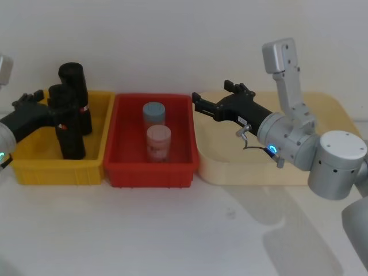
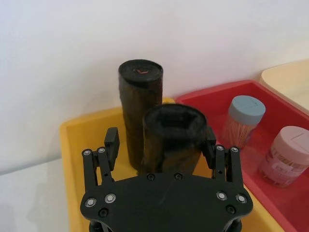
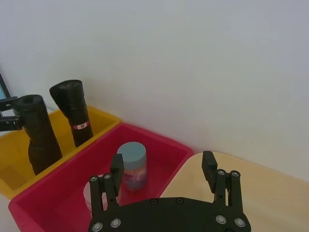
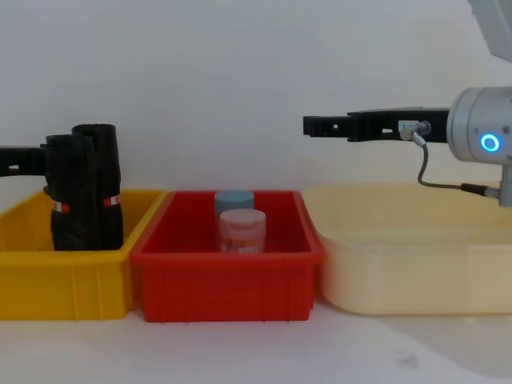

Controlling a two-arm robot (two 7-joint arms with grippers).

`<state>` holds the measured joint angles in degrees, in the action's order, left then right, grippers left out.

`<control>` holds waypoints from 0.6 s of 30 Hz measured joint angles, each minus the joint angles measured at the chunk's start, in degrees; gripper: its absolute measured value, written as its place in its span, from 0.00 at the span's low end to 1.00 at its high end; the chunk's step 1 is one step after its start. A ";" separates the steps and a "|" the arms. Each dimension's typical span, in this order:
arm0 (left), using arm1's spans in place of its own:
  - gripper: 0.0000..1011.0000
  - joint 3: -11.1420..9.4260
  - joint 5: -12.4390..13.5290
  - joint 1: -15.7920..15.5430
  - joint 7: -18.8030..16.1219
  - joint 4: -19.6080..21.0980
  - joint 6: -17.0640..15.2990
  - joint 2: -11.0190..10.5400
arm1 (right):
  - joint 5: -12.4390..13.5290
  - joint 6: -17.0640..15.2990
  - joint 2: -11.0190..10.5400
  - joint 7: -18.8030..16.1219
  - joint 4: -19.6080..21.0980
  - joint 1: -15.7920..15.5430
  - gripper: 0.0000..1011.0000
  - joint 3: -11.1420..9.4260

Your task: Pick up the garbage bag with the one hand and transfer it to the other hand.

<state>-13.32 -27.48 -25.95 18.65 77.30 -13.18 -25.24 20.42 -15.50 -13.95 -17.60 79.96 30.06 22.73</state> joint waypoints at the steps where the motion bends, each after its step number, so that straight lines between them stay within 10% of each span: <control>1: 0.99 -0.12 0.05 -0.22 0.24 -0.25 0.14 0.08 | 0.02 0.10 0.03 -0.06 -0.27 0.09 0.99 -0.08; 18: 0.99 -1.86 0.38 -3.17 2.75 -3.95 1.43 1.21 | 2.45 -1.21 0.19 -3.70 -3.03 1.52 0.99 0.08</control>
<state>-15.18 -27.09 -29.12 21.40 73.34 -11.75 -24.03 22.88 -16.70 -13.76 -21.30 76.93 31.58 22.81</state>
